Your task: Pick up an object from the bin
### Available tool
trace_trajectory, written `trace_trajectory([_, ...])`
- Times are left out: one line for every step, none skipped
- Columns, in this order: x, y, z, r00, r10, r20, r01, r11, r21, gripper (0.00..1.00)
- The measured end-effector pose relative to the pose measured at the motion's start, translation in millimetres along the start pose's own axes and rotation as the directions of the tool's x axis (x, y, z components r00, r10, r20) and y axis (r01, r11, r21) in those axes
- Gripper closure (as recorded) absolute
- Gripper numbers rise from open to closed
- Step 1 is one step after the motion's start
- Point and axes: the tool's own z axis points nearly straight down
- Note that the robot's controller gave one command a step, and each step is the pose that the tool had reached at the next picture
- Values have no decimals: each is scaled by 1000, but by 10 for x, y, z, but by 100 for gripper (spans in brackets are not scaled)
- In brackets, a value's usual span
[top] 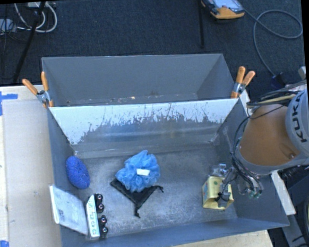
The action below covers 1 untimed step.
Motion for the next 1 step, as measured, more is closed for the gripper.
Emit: trace_trajectory([38, 65, -329, 1000, -10, -26, 9, 1000, -4, 100])
